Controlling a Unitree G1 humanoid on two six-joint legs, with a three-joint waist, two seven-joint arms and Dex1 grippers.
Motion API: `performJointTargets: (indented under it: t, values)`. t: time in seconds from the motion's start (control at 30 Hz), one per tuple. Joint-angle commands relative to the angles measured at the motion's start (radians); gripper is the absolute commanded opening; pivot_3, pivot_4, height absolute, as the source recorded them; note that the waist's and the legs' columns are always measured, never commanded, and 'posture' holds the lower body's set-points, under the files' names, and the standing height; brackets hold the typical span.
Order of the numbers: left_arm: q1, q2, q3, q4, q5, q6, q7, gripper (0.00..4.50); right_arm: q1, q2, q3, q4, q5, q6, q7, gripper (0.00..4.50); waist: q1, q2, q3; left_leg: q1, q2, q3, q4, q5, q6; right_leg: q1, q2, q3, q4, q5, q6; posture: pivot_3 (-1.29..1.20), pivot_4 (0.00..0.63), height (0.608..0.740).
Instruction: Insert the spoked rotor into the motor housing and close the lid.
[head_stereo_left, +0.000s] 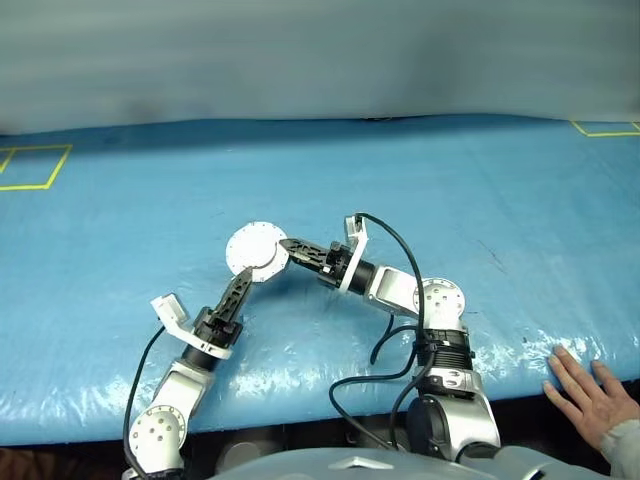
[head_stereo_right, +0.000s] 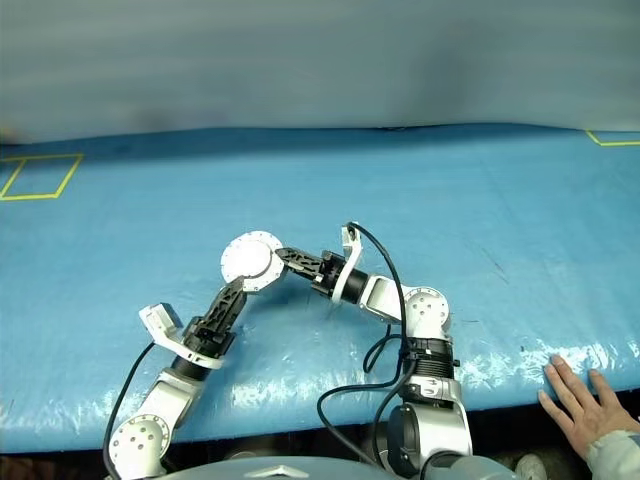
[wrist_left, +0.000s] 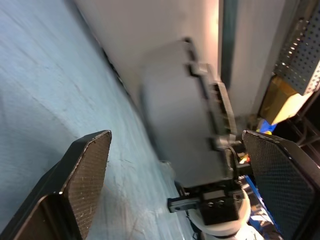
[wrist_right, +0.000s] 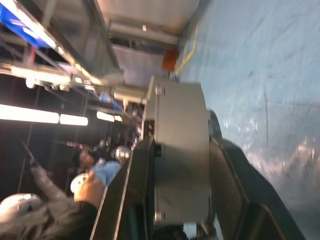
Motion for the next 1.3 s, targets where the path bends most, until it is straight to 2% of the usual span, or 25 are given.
performJointTargets:
  t: [0.03, 0.7, 1.3]
  values:
    - [-0.002, 0.001, -0.012, -0.054, -0.002, 0.001, -0.026, 4.46, -0.030, 0.012, 0.011, -0.010, 0.021, -0.007, 0.020, 1.36, 0.000, 0.000, 0.000, 0.000, 0.000, 0.000, 0.000, 0.000, 0.000, 0.000, 0.000, 0.000, 0.000, 0.000, 0.000, 0.00, 0.150, 0.740]
    - [-0.064, -0.058, 0.016, 0.026, 0.013, -0.016, 0.000, 4.46, 0.008, 0.028, 0.063, -0.099, 0.052, 0.057, 0.030, 1.36, 0.000, 0.000, 0.000, 0.000, 0.000, 0.000, 0.000, 0.000, 0.000, 0.000, 0.000, 0.000, 0.000, 0.000, 0.000, 0.00, 0.150, 0.740]
    - [-0.040, -0.069, 0.041, 0.030, 0.014, -0.019, 0.024, 4.46, -0.008, 0.033, 0.026, -0.089, 0.070, 0.049, 0.043, 1.36, -0.001, 0.000, 0.000, 0.000, 0.000, 0.000, 0.000, 0.000, 0.000, 0.000, 0.000, 0.000, 0.000, 0.000, 0.000, 0.00, 0.150, 0.740]
